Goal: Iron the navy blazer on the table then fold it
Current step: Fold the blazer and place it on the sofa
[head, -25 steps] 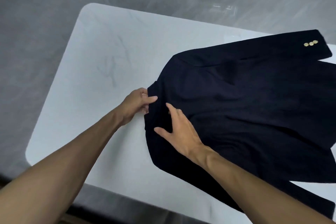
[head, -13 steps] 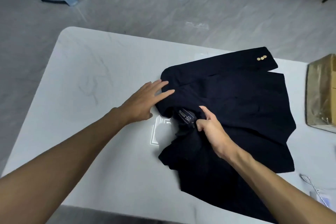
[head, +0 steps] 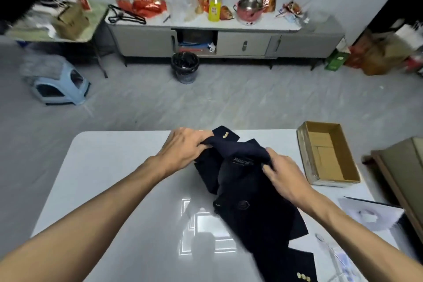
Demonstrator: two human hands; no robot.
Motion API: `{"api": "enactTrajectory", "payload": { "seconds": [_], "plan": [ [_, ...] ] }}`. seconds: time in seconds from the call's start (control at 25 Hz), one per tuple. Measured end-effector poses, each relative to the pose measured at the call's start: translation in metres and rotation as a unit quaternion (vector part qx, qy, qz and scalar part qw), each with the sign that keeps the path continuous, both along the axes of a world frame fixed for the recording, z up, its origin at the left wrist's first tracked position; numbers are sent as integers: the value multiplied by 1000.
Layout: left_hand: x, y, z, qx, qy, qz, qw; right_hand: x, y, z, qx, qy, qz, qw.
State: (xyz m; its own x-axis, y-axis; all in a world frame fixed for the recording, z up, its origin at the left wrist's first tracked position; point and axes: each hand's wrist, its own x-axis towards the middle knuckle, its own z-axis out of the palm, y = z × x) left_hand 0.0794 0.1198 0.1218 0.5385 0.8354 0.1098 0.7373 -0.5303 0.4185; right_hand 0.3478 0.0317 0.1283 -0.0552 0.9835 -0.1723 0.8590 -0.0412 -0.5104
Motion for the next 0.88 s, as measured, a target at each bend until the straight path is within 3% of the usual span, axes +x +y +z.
{"api": "enactTrajectory", "payload": {
  "seconds": [0.12, 0.28, 0.48, 0.6, 0.88],
  "plan": [
    [18, -7, 116, 150, -4, 30, 988, 29, -7, 113, 167, -65, 1, 984],
    [36, -36, 250, 317, 33, 46, 947, 60, -27, 244, 351, -62, 11, 934],
    [49, -93, 373, 455, 80, 92, 882, 78, -57, 343, 452, -69, -5, 889],
    [44, -123, 391, 452, 81, 109, 882, 73, -76, 356, 461, -44, 16, 886],
    [20, -219, 353, 321, 96, 195, 922, 48, -143, 326, 433, -7, 130, 892]
  ]
}}
